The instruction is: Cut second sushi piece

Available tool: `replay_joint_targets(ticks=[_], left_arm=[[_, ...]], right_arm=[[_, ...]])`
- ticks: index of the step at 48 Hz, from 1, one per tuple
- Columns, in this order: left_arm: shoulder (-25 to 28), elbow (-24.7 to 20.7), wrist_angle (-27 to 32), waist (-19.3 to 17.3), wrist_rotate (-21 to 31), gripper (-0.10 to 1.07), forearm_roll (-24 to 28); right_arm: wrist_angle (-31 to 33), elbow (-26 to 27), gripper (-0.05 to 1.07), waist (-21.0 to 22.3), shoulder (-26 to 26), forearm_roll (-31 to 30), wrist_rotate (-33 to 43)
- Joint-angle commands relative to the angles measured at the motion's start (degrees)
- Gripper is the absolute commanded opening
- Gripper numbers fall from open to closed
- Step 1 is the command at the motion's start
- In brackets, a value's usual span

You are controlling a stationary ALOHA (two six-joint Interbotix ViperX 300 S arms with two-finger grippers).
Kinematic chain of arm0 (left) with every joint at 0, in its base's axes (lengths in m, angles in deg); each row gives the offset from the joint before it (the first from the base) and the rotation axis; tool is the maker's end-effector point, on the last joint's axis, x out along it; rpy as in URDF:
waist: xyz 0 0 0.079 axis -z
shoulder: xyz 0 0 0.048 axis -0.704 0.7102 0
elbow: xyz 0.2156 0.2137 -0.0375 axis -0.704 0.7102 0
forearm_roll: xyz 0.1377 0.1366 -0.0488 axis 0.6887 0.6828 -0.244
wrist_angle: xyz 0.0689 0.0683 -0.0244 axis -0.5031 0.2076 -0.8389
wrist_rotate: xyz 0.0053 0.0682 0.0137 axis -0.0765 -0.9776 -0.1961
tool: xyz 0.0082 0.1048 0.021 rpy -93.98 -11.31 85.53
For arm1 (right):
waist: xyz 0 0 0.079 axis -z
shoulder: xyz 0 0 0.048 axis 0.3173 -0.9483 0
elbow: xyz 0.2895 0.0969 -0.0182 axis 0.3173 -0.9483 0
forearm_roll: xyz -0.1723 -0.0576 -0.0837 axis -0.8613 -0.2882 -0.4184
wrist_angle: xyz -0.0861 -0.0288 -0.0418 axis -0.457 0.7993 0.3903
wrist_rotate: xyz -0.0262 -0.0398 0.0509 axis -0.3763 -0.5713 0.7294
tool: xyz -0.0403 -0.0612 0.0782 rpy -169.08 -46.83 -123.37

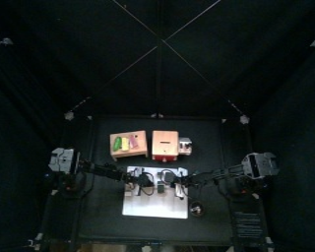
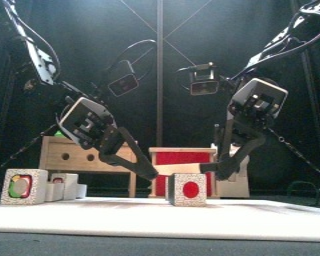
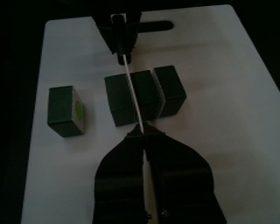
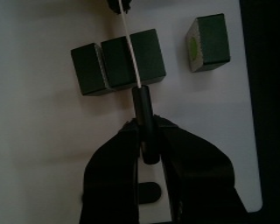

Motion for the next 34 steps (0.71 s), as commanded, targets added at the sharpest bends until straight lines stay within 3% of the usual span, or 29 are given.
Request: replay_joint_targets(ticks=[1,34], left_arm=[[-0.3,0.4,0.4,1.4,-0.1,0.32,0.3],[5.0,-1.8,1.5,1.0,0.3,0.32,-0.8]], right_arm=[[0.5,-0.3,0.06,1.2,0.6,0.1,0.3],[0.4,1.2,0.06,1.2,-4.4,1.1,0.4]])
